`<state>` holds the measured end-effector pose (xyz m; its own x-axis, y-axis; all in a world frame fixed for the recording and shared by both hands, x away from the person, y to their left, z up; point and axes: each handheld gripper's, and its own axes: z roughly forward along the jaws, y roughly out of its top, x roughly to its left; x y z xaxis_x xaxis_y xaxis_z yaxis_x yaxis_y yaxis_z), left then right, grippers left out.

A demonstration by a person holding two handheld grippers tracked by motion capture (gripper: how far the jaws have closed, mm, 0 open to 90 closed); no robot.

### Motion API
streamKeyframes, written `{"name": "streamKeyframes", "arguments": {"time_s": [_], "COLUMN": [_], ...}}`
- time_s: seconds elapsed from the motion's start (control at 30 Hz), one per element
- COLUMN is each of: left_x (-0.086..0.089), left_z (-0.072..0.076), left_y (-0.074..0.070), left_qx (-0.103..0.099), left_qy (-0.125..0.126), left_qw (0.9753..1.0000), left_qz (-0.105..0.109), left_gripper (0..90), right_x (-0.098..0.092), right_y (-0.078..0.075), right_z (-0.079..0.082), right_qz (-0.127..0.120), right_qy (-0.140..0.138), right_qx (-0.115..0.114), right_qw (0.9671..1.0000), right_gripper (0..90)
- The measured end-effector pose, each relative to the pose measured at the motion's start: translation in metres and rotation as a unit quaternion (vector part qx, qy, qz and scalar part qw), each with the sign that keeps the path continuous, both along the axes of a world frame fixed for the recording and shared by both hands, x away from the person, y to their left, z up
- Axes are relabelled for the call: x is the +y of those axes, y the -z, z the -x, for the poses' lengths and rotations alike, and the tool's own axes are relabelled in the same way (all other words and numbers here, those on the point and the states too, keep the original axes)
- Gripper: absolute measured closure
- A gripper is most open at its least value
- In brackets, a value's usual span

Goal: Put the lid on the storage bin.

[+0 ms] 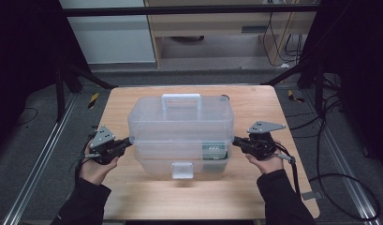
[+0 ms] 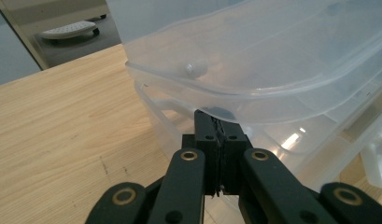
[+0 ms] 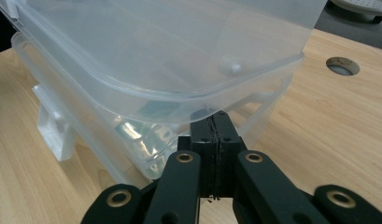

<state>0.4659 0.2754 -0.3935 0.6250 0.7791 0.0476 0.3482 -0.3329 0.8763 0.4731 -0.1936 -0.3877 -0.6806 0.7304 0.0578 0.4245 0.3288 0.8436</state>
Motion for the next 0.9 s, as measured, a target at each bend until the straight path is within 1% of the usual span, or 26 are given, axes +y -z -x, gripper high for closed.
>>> {"name": "streamKeyframes", "arguments": {"time_s": [0.17,0.27,0.33,0.53,0.6,0.67,0.7,0.77,0.83,0.87,0.9], "left_x": [0.0,-0.001,0.0,0.002,0.002,0.003,0.003,0.004,0.007,0.009,0.011], "left_z": [-0.001,-0.002,-0.003,-0.006,-0.007,-0.008,-0.008,-0.009,-0.011,-0.013,-0.014], "left_y": [0.005,0.007,0.008,0.014,0.016,0.018,0.018,0.02,0.023,0.024,0.025], "left_qx": [0.01,0.014,0.017,0.03,0.032,0.033,0.033,0.034,0.036,0.039,0.039], "left_qy": [0.003,0.002,0.001,-0.003,-0.004,-0.007,-0.007,-0.013,-0.019,-0.023,-0.029], "left_qw": [0.9999,0.9997,0.9997,0.9993,0.9991,0.9988,0.9988,0.9986,0.9985,0.9983,0.998], "left_qz": [-0.009,-0.017,-0.017,-0.023,-0.027,-0.035,-0.035,-0.039,-0.035,-0.036,-0.04], "left_gripper": [88.5,88.4,88.3,87.9,87.9,88.0,87.9,87.9,87.1,86.4,86.4], "right_x": [0.0,0.0,0.0,-0.002,-0.003,-0.002,-0.002,-0.002,-0.001,-0.003,-0.003], "right_y": [0.004,0.007,0.008,0.012,0.014,0.016,0.016,0.019,0.022,0.025,0.025], "right_z": [0.003,0.004,0.006,0.008,0.009,0.009,0.009,0.009,0.009,0.007,0.007], "right_qz": [0.003,0.001,0.007,0.012,0.019,0.021,0.021,0.03,0.046,0.043,0.043], "right_qy": [-0.002,-0.004,-0.005,-0.002,0.0,-0.001,-0.001,-0.002,0.002,0.005,0.005], "right_qx": [0.004,0.01,0.009,0.016,0.018,0.021,0.021,0.024,0.028,0.03,0.03], "right_qw": [1.0,0.9999,0.9999,0.9998,0.9997,0.9996,0.9996,0.9992,0.9986,0.9986,0.9986], "right_gripper": [89.9,89.8,89.8,89.6,89.7,89.7,89.7,89.7,89.8,89.4,89.4]}}
